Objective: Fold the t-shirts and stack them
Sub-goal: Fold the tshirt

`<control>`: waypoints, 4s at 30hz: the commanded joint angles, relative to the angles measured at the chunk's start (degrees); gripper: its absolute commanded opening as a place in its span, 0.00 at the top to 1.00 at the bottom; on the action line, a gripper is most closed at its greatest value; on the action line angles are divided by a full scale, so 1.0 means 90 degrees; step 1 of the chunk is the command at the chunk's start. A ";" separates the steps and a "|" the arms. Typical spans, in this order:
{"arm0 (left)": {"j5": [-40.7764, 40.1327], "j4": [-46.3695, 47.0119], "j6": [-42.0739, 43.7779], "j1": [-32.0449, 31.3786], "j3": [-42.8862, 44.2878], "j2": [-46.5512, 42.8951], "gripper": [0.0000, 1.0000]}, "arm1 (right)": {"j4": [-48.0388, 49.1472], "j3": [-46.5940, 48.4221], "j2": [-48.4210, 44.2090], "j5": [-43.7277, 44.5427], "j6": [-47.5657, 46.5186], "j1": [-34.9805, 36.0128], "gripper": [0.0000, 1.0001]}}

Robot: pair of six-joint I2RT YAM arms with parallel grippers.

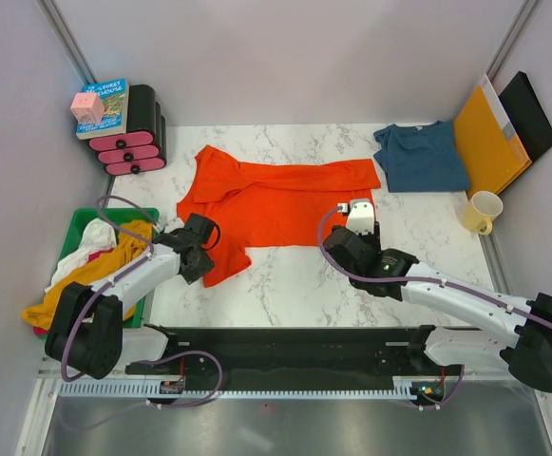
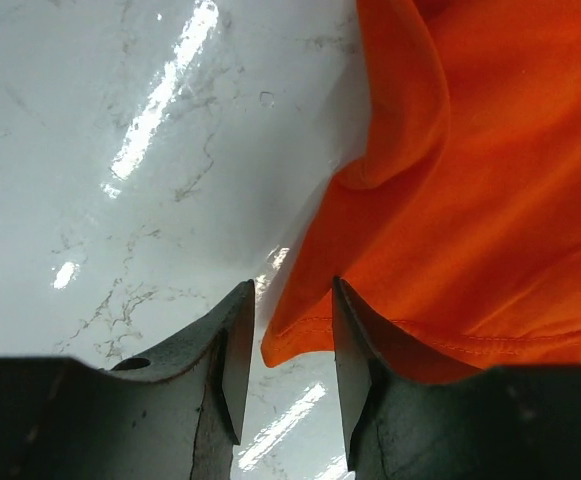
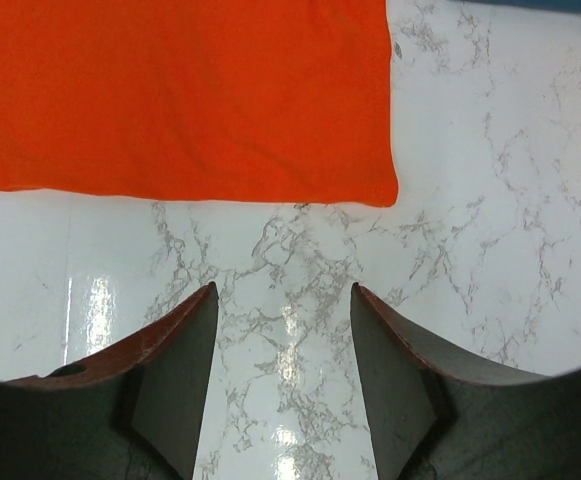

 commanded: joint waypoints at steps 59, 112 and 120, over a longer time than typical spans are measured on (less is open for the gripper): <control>0.0788 0.0272 0.1005 -0.0073 -0.0093 -0.0593 0.98 | 0.1546 0.0193 0.3032 -0.1503 0.0755 -0.3222 0.39; 0.0885 -0.1865 0.0284 -0.0248 0.1040 -0.2819 0.98 | -0.0710 -0.0101 0.0123 -0.1688 0.1468 -0.3505 1.00; 0.1042 -0.2247 0.0029 -0.0336 0.0737 -0.3474 0.98 | -0.0739 -0.0286 0.0103 -0.1698 0.1283 -0.3720 1.00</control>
